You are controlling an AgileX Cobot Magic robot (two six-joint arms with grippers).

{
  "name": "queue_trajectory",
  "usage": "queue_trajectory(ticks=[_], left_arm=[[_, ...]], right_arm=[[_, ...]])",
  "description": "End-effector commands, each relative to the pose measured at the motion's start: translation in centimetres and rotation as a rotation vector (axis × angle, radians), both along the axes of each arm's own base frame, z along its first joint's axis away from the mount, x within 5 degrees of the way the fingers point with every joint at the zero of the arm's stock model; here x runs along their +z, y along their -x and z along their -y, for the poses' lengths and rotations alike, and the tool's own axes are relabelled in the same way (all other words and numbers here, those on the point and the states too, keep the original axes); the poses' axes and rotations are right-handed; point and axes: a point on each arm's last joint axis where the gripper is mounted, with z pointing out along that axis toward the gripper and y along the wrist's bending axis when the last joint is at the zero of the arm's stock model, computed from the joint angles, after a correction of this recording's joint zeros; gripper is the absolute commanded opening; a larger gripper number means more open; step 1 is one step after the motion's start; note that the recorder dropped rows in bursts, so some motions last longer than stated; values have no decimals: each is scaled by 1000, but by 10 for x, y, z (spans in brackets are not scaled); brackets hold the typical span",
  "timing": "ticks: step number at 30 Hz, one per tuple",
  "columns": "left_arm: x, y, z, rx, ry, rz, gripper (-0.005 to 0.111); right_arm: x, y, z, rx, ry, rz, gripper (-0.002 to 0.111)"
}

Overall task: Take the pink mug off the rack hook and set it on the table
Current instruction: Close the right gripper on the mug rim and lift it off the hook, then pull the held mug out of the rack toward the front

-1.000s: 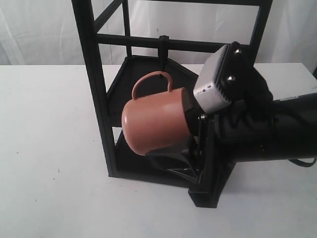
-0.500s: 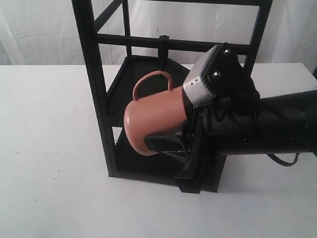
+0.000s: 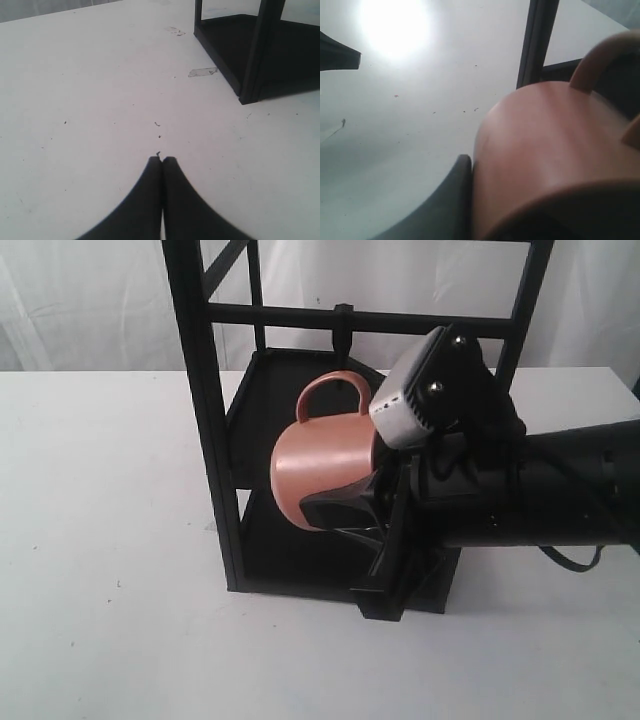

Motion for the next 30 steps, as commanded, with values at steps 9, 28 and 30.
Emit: queue_trajectory(ticks=[9,28,30], left_arm=[[-1,0,0,0,3,-3,0],[-1,0,0,0,3,-3,0],[-1,0,0,0,3,-3,0]], right_arm=[[18,6,3,1,-49,55,0],[30,32,4,184,-33,90,0],[28,38,3,224,16,109,0]])
